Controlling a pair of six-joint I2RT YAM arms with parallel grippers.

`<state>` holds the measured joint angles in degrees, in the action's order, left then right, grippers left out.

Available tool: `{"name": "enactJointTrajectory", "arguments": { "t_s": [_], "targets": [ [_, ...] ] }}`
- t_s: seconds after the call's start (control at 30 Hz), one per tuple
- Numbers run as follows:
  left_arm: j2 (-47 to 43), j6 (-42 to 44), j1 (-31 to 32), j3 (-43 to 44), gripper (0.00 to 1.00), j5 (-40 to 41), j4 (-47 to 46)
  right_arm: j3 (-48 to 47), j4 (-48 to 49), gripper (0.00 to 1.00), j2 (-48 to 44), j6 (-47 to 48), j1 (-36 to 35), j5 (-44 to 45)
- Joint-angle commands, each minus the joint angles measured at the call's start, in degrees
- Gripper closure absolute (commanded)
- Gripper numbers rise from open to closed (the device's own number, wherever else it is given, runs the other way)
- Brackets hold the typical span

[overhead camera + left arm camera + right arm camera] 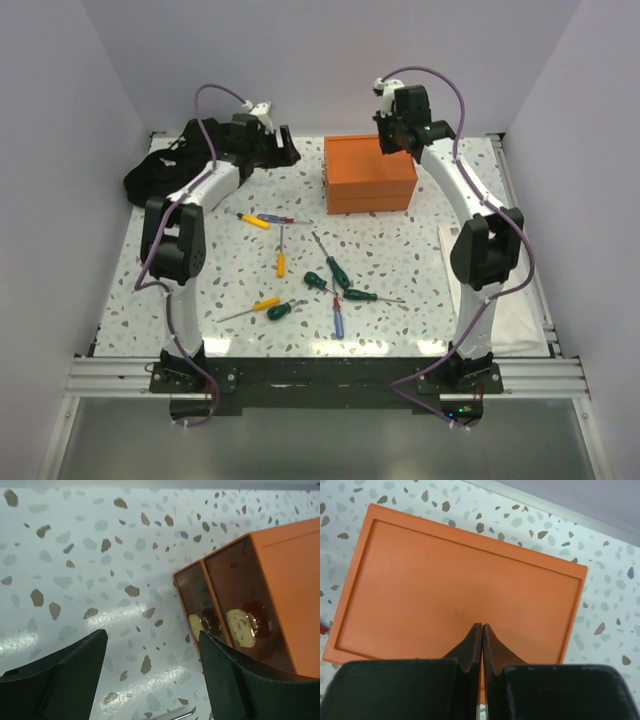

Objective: Sort the tools into containers

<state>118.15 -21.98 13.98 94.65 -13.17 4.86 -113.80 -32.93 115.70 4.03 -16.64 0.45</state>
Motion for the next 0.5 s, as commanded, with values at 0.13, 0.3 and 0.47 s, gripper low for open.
{"name": "enactJointTrajectory", "arguments": {
  "t_s": [0.13, 0.3, 0.47],
  "targets": [
    [7.6, -1.8, 0.9, 2.0, 0.22, -12.7, -1.5, 0.3, -0.7, 1.00, 3.5, -5.2, -1.0, -2.1],
    [10.6, -3.6, 2.6, 3.3, 0.22, -16.4, -6.2, 2.0, -0.7, 1.00, 3.8, -5.4, -1.0, -0.5],
    [12.9, -6.0, 4.6, 4.2, 0.22, -16.5, -8.7, 3.5, -0.6, 1.00, 4.0, -5.4, -1.1, 1.0]
  ]
}}
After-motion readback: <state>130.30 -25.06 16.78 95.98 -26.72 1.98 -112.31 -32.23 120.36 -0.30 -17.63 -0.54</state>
